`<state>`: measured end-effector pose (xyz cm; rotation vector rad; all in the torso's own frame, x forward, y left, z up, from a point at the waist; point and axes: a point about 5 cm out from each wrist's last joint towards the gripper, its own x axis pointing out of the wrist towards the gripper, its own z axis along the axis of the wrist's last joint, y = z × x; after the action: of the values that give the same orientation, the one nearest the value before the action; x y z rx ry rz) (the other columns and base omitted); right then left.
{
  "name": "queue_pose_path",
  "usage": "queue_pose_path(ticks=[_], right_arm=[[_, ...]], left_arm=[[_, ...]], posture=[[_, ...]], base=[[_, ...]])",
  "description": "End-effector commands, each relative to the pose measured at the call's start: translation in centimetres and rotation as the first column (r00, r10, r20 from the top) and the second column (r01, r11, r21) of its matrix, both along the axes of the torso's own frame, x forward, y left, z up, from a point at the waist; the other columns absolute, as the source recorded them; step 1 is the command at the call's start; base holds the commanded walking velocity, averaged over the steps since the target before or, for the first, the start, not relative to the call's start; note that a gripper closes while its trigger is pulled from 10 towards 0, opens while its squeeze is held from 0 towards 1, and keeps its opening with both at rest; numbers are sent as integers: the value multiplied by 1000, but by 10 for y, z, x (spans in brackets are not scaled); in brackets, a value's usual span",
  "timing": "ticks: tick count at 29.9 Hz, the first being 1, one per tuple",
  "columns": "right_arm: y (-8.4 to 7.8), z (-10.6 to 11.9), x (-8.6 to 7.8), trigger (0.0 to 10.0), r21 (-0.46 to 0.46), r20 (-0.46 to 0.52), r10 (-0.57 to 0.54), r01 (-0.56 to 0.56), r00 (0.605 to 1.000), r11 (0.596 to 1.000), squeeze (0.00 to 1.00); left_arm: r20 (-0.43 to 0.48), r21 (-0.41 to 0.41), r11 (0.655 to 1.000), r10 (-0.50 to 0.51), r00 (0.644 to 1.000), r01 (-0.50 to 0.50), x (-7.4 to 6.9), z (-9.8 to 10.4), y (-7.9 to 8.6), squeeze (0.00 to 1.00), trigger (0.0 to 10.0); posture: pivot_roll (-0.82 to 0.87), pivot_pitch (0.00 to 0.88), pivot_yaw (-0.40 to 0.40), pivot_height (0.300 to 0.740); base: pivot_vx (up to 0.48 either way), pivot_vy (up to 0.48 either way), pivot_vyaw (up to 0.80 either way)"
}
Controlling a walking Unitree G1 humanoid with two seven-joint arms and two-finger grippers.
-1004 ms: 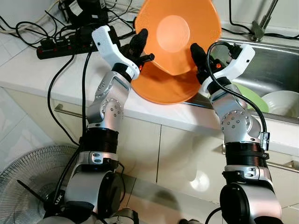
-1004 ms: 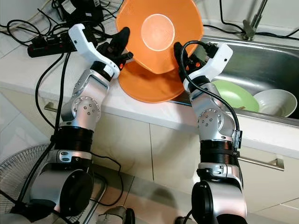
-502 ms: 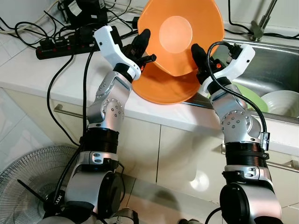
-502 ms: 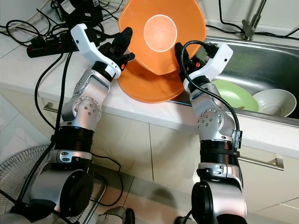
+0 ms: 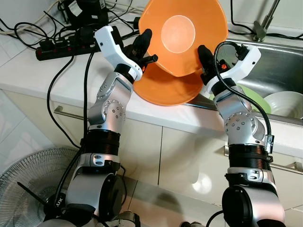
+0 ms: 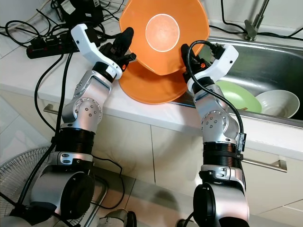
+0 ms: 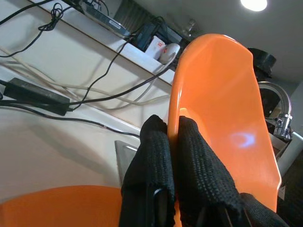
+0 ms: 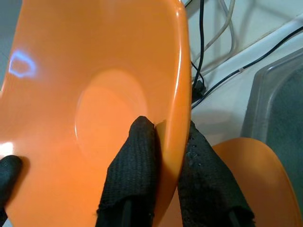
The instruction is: Kitchen organization
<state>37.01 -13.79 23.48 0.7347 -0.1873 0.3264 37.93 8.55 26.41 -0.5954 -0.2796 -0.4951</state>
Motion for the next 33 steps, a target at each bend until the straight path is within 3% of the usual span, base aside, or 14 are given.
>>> queue_pose_path(ticks=[1,14,15,26,33], right_arm=[[9,20,-2,0,5,74,43,-44,996,999,0],[10,20,-3,0,19,70,48,-50,996,999,0],[10,19,-3,0,21,69,48,-49,996,999,0],[8,21,-1,0,51,61,29,-32,998,998,0],[-3,27,4,0,110,52,-51,45,997,993,0]], left_arm=[[25,32,999,-16,1000,15,-1,6,-5,0,10000],[17,84,996,7,1000,-9,1,3,-5,0,10000],[14,91,996,7,1000,-8,2,2,-5,1000,10000],[3,130,991,-8,1000,7,1,-2,-8,1000,10000],[-5,141,990,-9,1000,10,1,-4,-9,1000,10000]], posture=[[85,66,55,740],[89,70,54,740],[89,72,53,740],[91,75,53,740],[92,74,51,740]], base=[[0,0,0],[0,0,0],[0,0,0],[0,0,0],[0,0,0]])
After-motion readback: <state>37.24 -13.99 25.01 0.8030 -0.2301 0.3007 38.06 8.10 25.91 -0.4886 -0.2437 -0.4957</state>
